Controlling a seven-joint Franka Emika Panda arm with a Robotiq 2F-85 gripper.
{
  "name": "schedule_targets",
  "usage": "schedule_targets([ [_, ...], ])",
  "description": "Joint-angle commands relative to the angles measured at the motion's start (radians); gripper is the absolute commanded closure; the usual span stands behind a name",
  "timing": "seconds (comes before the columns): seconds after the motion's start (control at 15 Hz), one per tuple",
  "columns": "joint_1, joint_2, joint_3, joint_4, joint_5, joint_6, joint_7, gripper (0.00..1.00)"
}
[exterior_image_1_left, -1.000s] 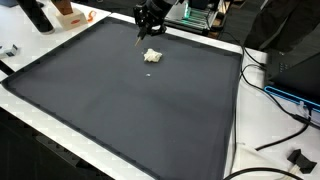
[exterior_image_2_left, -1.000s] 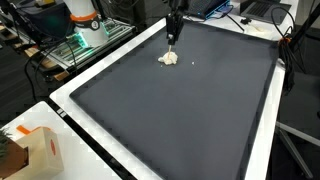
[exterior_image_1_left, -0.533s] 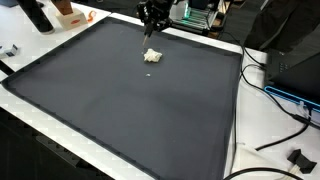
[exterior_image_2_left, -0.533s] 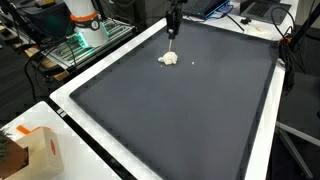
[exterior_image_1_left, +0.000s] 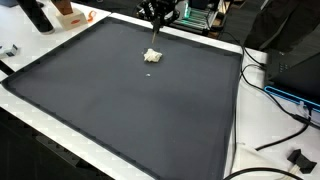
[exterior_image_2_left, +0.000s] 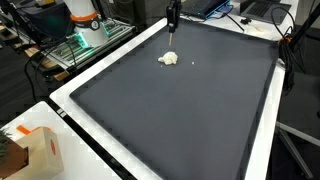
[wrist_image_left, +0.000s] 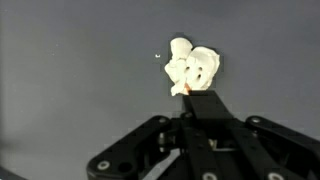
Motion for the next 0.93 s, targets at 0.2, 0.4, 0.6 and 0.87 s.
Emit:
schedule_targets([
  [0.2,-0.006,-0.072,0.004,-0.051,0.177,0.017,-0.178,0.97],
  [0.4,-0.006,-0.085,0.003,-0.055,0.227,0.014,-0.230,0.97],
  [0.6,-0.007,-0.056,0.008,-0.016,0.198,-0.002,-0.207,0.87],
  [0.87,-0.006,-0.056,0.004,-0.023,0.240,0.007,-0.242,0.97],
])
